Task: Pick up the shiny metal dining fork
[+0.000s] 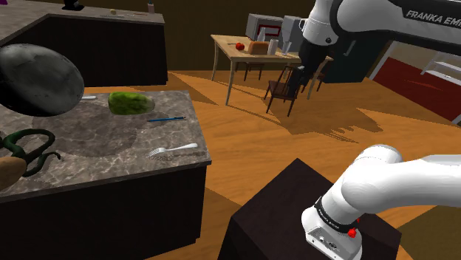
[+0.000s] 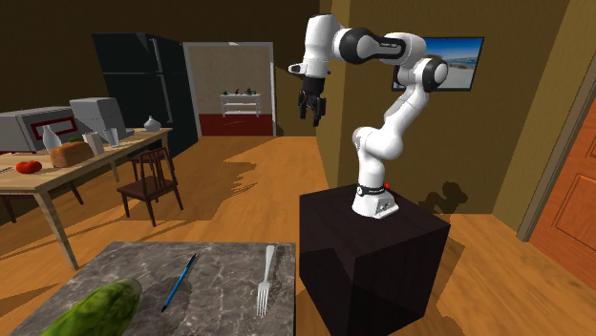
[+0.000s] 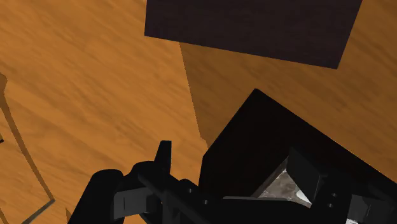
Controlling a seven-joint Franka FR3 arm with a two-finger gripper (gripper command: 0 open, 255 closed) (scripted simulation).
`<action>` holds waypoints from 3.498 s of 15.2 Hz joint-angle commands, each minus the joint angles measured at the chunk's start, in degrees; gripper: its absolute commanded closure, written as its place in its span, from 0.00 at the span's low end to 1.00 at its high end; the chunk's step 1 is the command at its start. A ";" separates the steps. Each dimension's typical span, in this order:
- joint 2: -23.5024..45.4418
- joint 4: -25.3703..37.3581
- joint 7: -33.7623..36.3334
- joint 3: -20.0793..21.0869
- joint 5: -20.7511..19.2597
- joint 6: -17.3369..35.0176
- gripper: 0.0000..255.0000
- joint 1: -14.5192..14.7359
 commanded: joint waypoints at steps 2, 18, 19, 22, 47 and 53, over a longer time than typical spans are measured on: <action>1.25 -0.43 -0.08 0.28 0.28 1.79 0.00 0.47; 26.94 1.27 -1.74 5.86 2.60 27.62 0.00 6.93; 28.77 1.89 -1.81 6.27 2.54 28.94 0.00 7.25; 34.32 4.09 -1.95 7.52 2.15 32.61 0.00 8.18; 74.25 30.21 -0.19 12.46 -8.81 47.39 0.00 17.52; 75.95 29.91 0.47 11.95 -9.61 49.35 1.00 17.88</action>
